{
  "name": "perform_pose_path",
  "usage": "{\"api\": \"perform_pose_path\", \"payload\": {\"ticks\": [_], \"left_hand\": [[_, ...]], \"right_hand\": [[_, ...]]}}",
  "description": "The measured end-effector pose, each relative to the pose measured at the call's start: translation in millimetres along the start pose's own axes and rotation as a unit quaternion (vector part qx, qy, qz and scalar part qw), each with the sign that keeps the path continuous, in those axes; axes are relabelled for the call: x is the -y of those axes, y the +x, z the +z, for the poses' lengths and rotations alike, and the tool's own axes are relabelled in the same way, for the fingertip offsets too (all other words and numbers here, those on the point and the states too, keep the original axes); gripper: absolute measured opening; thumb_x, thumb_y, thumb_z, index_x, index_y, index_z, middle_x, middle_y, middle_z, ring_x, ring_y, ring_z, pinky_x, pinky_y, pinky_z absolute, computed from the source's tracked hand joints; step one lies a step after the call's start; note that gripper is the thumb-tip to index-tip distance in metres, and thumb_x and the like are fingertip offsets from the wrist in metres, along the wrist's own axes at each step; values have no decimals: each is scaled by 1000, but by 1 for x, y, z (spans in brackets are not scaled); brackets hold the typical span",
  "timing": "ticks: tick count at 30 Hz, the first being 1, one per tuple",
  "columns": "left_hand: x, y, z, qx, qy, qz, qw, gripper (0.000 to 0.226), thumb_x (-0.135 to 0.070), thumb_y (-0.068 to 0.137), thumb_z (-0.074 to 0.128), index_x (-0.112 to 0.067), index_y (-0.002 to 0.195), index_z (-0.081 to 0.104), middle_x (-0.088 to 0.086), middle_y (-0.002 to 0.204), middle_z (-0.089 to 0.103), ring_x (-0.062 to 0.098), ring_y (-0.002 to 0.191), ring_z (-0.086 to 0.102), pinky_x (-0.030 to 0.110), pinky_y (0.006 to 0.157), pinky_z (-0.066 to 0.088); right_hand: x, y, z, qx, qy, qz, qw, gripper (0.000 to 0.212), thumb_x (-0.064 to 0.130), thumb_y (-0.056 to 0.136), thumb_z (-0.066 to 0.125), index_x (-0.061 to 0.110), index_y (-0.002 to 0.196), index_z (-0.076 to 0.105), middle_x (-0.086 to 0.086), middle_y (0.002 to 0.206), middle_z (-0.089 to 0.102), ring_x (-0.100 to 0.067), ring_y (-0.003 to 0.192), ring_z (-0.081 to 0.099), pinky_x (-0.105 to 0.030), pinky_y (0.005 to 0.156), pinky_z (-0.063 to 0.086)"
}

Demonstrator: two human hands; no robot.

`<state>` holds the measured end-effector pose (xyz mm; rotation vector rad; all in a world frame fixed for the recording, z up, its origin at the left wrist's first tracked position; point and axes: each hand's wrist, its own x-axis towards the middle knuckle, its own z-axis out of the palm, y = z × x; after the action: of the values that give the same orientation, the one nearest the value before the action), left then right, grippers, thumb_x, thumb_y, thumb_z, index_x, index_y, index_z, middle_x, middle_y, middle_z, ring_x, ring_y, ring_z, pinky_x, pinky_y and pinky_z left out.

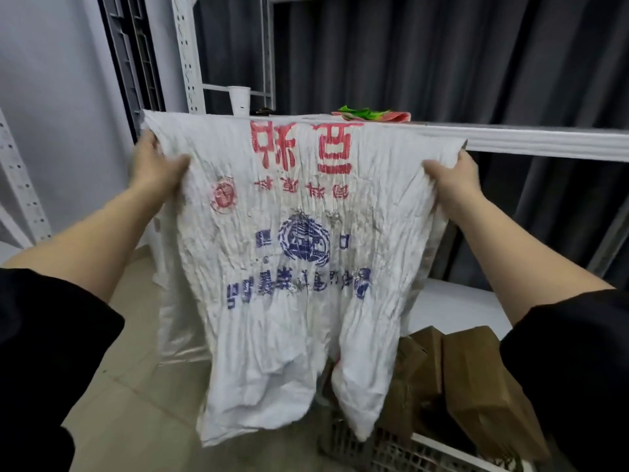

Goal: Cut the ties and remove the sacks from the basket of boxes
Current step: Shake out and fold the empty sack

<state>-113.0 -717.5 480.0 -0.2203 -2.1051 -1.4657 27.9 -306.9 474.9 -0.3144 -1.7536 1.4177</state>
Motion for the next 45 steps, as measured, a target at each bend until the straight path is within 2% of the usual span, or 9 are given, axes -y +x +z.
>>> {"api": "perform_pose_path", "payload": {"ticks": [4,7,12,16,21,27,38,42,45], "left_hand": [[7,6,-15,-147,47,-15,988,39,-40,83,61,-11,108,64,11,124,60,25,105,58,33,88,44],[18,12,-23,-133,36,-32,990,45,-39,83,63,-11,118,61,6,144,33,24,130,39,28,107,34],[18,10,-25,10,-111,-59,992,9,-12,87,48,-13,92,55,-4,81,51,10,74,48,18,61,40],[11,-1,-18,31,-106,-23,994,26,-9,86,51,-14,111,54,2,98,58,18,93,54,28,78,47],[12,-9,-5,123,134,48,982,95,-34,68,79,-37,141,18,15,134,44,37,116,52,52,98,45],[-39,-47,40,67,385,151,908,72,-14,96,41,-26,150,-6,28,139,36,49,101,54,51,76,43],[-79,-99,77,250,37,178,951,105,-70,71,46,-28,151,-7,-4,157,23,20,138,38,32,110,33],[-77,-103,79,205,-75,95,971,104,-38,85,68,-19,152,-9,0,157,22,14,139,31,19,102,26],[-75,-97,78,144,-48,80,985,87,-23,91,56,-21,152,-6,1,154,31,19,131,42,23,97,32]], "right_hand": [[1,5,-9,-153,-10,-3,988,23,30,83,66,10,94,67,7,93,64,-8,88,58,-33,92,52],[0,4,-16,-196,-53,10,979,27,43,82,65,17,87,60,5,119,45,-9,105,43,-27,100,37],[-3,-5,-22,-21,76,2,997,10,28,90,59,19,87,61,4,91,65,-6,81,62,-22,76,48],[-9,-12,-14,57,39,-20,997,38,14,83,69,15,117,53,2,108,64,-12,96,62,-27,83,48],[-10,-23,6,128,-168,-66,975,105,7,79,74,14,150,-4,9,139,35,-19,129,42,-29,104,35],[13,-50,62,19,-385,-127,914,71,21,91,46,21,148,4,-10,150,33,-42,105,57,-39,74,37],[41,-106,131,286,-12,-190,939,84,1,86,53,18,151,2,5,147,31,-10,133,39,-31,112,34],[32,-117,129,305,148,-42,940,62,7,69,53,19,125,29,-11,133,49,-14,114,53,-18,87,48],[19,-129,133,322,191,47,926,61,6,75,57,19,127,29,-8,136,52,-18,123,47,-29,104,38]]}}
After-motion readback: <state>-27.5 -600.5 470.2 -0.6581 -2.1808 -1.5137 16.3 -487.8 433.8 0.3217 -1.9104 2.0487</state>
